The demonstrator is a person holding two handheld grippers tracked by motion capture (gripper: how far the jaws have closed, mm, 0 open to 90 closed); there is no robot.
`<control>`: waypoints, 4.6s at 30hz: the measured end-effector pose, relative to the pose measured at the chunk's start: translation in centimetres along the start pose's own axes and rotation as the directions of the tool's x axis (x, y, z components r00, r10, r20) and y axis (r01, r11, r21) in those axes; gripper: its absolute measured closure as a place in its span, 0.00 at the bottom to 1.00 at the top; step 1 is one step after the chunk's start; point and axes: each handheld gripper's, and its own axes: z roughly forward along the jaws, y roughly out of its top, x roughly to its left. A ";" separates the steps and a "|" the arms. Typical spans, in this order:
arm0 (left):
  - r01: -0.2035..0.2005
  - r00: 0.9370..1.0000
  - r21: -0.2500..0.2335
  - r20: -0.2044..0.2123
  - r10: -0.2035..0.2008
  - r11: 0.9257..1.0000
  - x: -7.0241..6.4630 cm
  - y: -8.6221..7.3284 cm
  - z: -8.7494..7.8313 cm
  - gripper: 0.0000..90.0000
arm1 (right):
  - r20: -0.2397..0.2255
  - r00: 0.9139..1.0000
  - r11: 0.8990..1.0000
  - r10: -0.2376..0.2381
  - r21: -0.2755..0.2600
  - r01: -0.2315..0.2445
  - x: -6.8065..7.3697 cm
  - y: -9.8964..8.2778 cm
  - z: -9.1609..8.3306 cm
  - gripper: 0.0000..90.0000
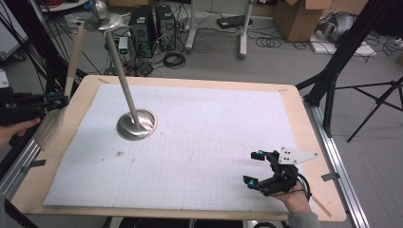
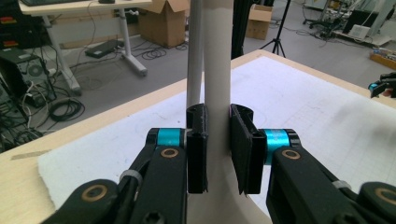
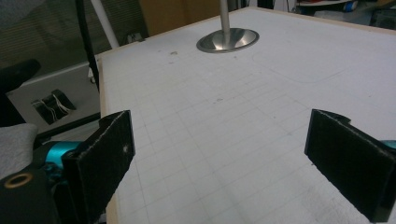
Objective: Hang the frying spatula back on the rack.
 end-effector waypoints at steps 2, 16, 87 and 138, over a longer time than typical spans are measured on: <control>0.000 1.000 0.005 0.004 0.000 1.000 -0.1 0.0 0.4 0.85 | -0.002 1.000 1.000 0.002 0.001 -0.002 0.0 0.0 0.0 0.08; -0.018 1.000 0.046 -0.007 0.018 0.999 -0.1 0.2 3.2 0.85 | 0.005 1.000 1.000 0.002 -0.013 -0.002 0.2 -0.1 -0.6 0.08; -0.054 0.997 0.034 0.059 0.052 0.998 -3.3 -3.2 7.9 0.18 | 0.030 1.000 1.000 0.009 0.002 -0.009 -0.6 -0.3 -0.4 0.08; -0.022 0.996 -0.003 -0.088 0.022 1.000 -5.8 -14.1 5.5 0.11 | 0.051 0.999 1.000 0.014 -0.017 -0.013 -1.1 0.1 0.4 0.08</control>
